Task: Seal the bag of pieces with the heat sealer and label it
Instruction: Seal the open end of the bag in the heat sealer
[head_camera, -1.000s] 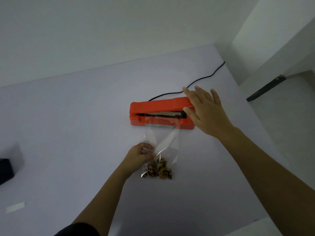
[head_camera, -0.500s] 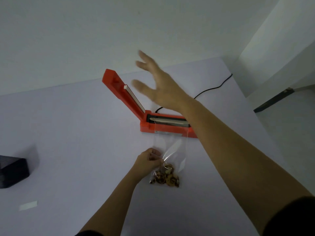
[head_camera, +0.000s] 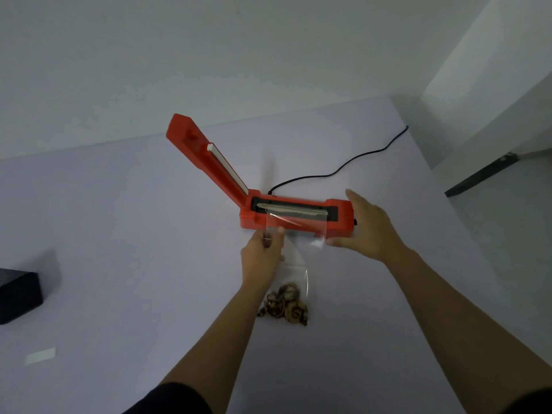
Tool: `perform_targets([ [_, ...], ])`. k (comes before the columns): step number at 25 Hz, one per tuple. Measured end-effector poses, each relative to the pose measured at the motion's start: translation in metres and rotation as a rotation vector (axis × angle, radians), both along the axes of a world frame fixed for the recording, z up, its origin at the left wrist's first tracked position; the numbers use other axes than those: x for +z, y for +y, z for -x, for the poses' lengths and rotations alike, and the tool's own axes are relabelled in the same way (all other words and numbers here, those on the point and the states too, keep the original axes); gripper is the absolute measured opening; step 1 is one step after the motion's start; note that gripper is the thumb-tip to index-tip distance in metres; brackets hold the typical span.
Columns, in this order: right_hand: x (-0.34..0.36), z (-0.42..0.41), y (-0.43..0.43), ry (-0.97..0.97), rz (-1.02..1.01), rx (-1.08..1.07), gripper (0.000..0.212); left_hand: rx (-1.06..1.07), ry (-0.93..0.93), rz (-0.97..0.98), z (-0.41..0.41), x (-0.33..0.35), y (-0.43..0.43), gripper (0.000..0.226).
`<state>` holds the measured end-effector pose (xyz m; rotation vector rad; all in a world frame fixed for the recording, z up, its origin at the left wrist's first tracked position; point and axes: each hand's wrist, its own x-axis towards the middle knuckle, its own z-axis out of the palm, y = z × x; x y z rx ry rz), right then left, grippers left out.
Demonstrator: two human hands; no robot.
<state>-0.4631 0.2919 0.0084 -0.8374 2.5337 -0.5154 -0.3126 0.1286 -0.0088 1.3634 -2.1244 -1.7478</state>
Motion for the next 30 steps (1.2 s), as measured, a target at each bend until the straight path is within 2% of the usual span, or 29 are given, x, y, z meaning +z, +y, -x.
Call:
perform_targets([
  [3,-0.012,0.002,-0.001,0.08,0.005,-0.004,0.105,0.11,-0.017,0.074,0.014,0.006,0.006,0.02],
  [6,-0.019,0.002,0.0,0.152,0.019,-0.012,0.096,0.101,-0.052,0.203,0.019,0.004,0.012,0.016],
  [15,-0.015,0.0,-0.004,0.238,-0.056,-0.031,0.091,0.023,-0.049,0.469,0.022,0.008,0.015,0.021],
  [26,-0.017,-0.001,-0.003,0.205,-0.039,-0.049,0.093,0.008,0.1,0.485,0.012,0.003,0.015,0.019],
  [30,-0.017,-0.001,-0.003,0.19,-0.054,-0.052,0.093,-0.023,0.167,0.545,0.011,0.006,0.02,0.021],
])
